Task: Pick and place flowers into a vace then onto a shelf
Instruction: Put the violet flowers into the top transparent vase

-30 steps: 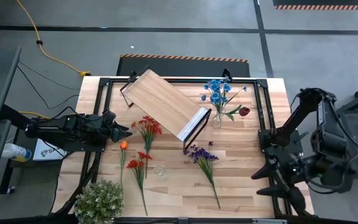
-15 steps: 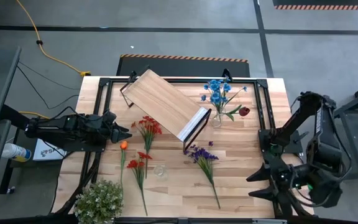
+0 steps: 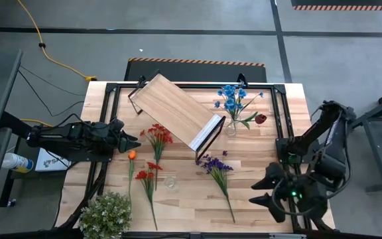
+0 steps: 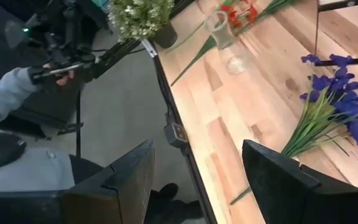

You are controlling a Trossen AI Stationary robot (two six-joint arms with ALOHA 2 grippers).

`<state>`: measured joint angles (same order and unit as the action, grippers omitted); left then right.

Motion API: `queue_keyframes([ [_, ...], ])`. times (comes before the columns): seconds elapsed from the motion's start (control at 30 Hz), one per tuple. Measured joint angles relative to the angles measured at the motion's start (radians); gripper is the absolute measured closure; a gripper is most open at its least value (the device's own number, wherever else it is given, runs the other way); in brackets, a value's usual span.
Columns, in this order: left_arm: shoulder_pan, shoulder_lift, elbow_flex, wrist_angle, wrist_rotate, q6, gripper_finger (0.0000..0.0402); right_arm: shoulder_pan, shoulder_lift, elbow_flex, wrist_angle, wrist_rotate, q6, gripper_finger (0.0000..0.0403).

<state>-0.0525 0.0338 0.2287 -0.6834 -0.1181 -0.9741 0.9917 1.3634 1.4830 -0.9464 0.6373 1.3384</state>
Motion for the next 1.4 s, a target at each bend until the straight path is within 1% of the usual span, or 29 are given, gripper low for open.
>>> queue_keyframes([
  [0.1, 0.000, 0.000, 0.000, 0.000, 0.000, 0.000, 0.0025, -0.024, 0.005, 0.000, 0.003, -0.003, -0.004, 0.0173],
  [0.27, 0.000, 0.000, 0.000, 0.000, 0.000, 0.000, 0.0025, -0.061, 0.005, 0.000, 0.011, -0.044, -0.029, 0.0173],
  [0.47, 0.000, 0.000, 0.000, 0.000, 0.000, 0.000, 0.0025, -0.098, 0.005, 0.000, 0.025, -0.044, -0.087, 0.0174],
  [1.0, 0.000, 0.000, 0.000, -0.013, -0.001, 0.000, 0.0025, -0.167, 0.005, 0.000, 0.046, -0.040, -0.088, 0.0174],
  [1.1, 0.000, 0.000, 0.000, -0.033, -0.001, 0.000, 0.0025, -0.176, 0.006, 0.000, 0.046, -0.022, -0.090, 0.0174],
  [1.23, 0.000, 0.000, 0.000, -0.032, -0.001, 0.000, 0.0025, -0.183, 0.027, 0.001, 0.074, 0.063, -0.116, 0.0175],
  [1.3, 0.000, 0.000, 0.000, -0.032, -0.001, 0.000, 0.0025, -0.183, 0.049, 0.001, 0.089, 0.061, -0.165, 0.0174],
  [1.4, 0.000, 0.000, 0.000, -0.032, -0.001, 0.000, 0.0025, -0.183, 0.090, 0.001, 0.097, 0.028, -0.216, 0.0175],
])
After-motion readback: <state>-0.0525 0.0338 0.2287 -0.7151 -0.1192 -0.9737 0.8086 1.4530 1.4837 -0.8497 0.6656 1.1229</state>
